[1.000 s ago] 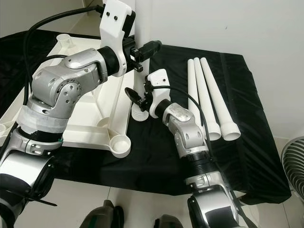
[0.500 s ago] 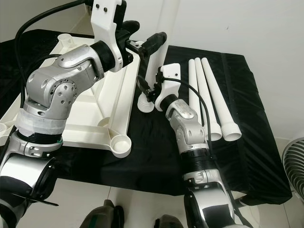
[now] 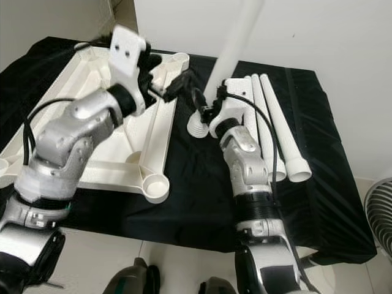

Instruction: Building children table

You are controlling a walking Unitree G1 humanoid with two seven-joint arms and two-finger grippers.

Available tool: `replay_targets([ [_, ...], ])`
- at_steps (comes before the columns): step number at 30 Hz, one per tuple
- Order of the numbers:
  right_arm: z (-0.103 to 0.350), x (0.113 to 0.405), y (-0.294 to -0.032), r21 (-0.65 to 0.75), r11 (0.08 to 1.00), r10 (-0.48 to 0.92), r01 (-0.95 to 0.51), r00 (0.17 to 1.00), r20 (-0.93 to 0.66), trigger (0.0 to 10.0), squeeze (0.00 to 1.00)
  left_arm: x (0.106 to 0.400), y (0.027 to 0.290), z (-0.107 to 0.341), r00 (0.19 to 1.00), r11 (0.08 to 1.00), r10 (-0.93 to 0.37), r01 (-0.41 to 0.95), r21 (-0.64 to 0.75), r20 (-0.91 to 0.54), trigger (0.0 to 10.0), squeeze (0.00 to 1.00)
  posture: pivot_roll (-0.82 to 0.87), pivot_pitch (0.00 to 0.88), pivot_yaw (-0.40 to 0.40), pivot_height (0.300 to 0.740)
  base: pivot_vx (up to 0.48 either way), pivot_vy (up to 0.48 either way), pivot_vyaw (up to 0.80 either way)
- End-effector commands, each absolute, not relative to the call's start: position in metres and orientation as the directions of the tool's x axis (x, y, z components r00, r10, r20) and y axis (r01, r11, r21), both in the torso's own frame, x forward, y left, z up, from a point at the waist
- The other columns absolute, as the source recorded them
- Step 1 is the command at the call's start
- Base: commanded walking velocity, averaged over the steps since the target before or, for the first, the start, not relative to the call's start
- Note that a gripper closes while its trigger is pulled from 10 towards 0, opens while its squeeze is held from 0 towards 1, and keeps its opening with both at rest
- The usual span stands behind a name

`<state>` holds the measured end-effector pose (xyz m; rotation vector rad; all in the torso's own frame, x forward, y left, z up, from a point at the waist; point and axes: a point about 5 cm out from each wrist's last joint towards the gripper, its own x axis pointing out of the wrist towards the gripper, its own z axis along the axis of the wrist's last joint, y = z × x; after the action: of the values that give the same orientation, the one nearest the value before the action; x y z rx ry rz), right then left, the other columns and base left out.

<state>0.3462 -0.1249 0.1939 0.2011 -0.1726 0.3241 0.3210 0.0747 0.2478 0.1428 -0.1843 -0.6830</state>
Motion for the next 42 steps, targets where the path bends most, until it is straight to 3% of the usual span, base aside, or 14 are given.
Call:
replay_targets([
  [1, 0.194, 0.343, -0.13, 0.176, 0.933, 0.274, -0.314, 0.937, 0.216, 10.0, 0.0, 0.321, 0.079, 0.238, 0.772, 0.772, -0.626, 0.593, 0.229, 0.109, 10.0, 0.0, -0.03, 0.037, 0.022, 0.74, 0.0, 0.0, 0.0],
  [3, 0.185, 0.336, -0.134, 0.166, 0.941, 0.261, -0.294, 0.945, 0.195, 10.0, 0.0, 0.319, 0.092, 0.212, 0.803, 0.775, -0.595, 0.563, 0.286, 0.033, 10.0, 0.0, -0.03, 0.045, 0.029, 0.74, 0.0, 0.0, 0.0],
  [8, 0.18, 0.331, -0.135, 0.158, 0.946, 0.254, -0.283, 0.95, 0.183, 10.0, 0.0, 0.317, 0.108, 0.194, 0.814, 0.775, -0.58, 0.564, 0.286, -0.035, 10.0, 0.0, -0.03, 0.05, 0.034, 0.74, 0.0, 0.0, 0.0],
  [11, 0.179, 0.328, -0.138, 0.153, 0.949, 0.249, -0.276, 0.952, 0.176, 10.0, 0.0, 0.311, 0.117, 0.183, 0.806, 0.734, -0.586, 0.569, 0.371, -0.076, 10.0, 0.0, -0.03, 0.055, 0.04, 0.74, 0.0, 0.0, 0.0],
  [20, 0.177, 0.323, -0.142, 0.137, 0.952, 0.249, -0.273, 0.954, 0.168, 10.0, 0.0, 0.302, 0.13, 0.169, 0.788, 0.714, -0.601, 0.604, 0.354, -0.132, 10.0, 0.0, -0.03, 0.059, 0.042, 0.74, 0.0, 0.0, 0.0],
  [26, 0.181, 0.317, -0.144, 0.092, 0.951, 0.278, -0.296, 0.945, 0.171, 10.0, 0.0, 0.283, 0.146, 0.151, 0.695, 0.585, -0.67, 0.711, 0.39, -0.261, 10.0, 0.0, -0.03, 0.069, 0.03, 0.74, 0.0, 0.0, 0.0],
  [33, 0.189, 0.311, -0.141, 0.062, 0.938, 0.324, -0.341, 0.927, 0.189, 10.0, 0.0, 0.271, 0.161, 0.148, 0.638, 0.534, -0.709, 0.764, 0.361, -0.301, 10.0, 0.0, -0.03, 0.071, 0.025, 0.74, 0.0, 0.0, 0.0],
  [42, 0.19, 0.31, -0.139, 0.037, 0.93, 0.354, -0.367, 0.917, 0.182, 10.0, 0.0, 0.267, 0.175, 0.148, 0.634, 0.522, -0.704, 0.767, 0.373, -0.319, 10.0, 0.0, -0.03, 0.062, 0.011, 0.74, 0.0, 0.0, 0.0],
])
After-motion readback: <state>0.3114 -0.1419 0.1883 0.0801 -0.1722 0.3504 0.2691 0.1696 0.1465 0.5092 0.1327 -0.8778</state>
